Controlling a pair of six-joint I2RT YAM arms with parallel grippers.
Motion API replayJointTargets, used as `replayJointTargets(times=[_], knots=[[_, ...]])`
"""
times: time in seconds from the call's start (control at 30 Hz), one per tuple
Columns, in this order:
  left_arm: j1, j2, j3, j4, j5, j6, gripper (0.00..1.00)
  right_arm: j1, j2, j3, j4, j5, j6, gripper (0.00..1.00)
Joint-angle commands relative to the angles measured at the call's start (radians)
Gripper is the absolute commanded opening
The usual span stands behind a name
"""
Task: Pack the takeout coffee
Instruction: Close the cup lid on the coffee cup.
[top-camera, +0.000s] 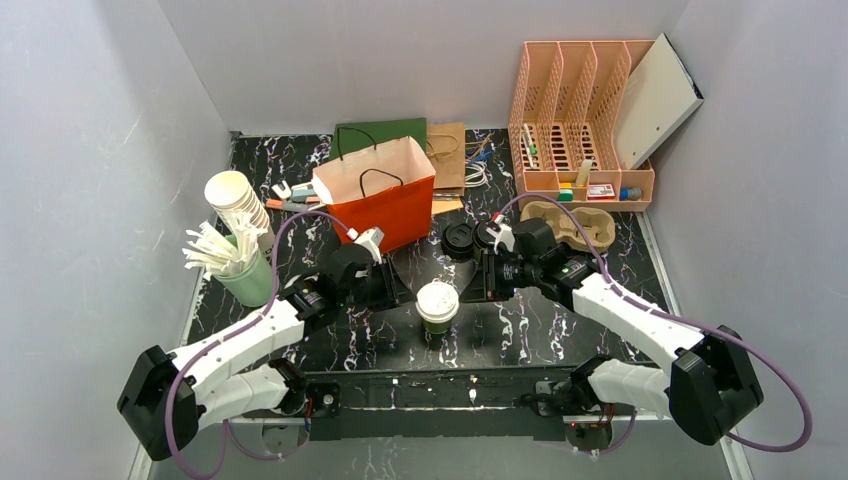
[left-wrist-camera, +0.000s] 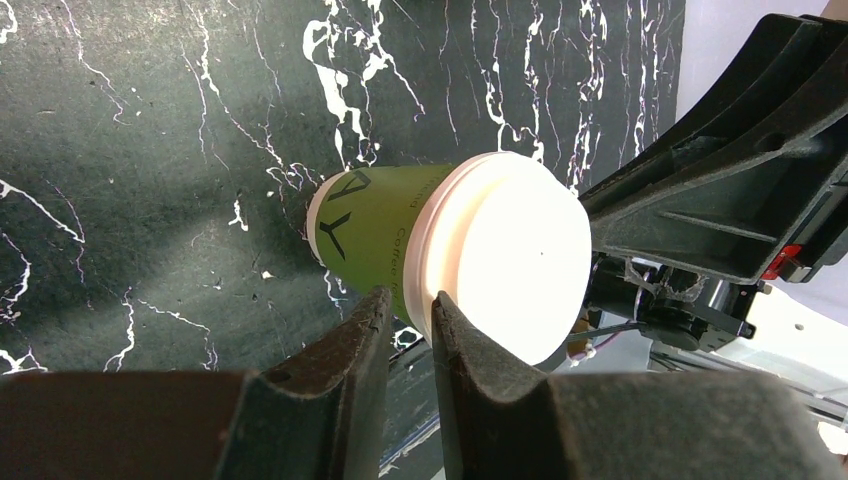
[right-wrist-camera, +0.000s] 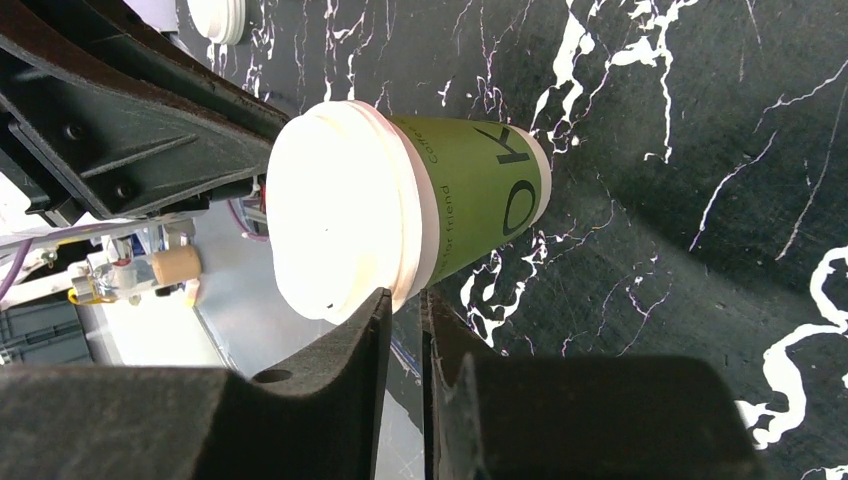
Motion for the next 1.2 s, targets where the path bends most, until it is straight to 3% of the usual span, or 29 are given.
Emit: replayJointTargets(times=[0.0,1.17], knots=[[0.004,0.004,-0.009,-0.001,0.017,0.002,0.2,0.012,0.007,0.008,0.035,-0.02,0.0,0.25],[0.003,0.072,-0.03,-0.048,-0.027,0.062,0.17,0.027,0.069,-0.034,0.041,0.011,-0.017,0.24]])
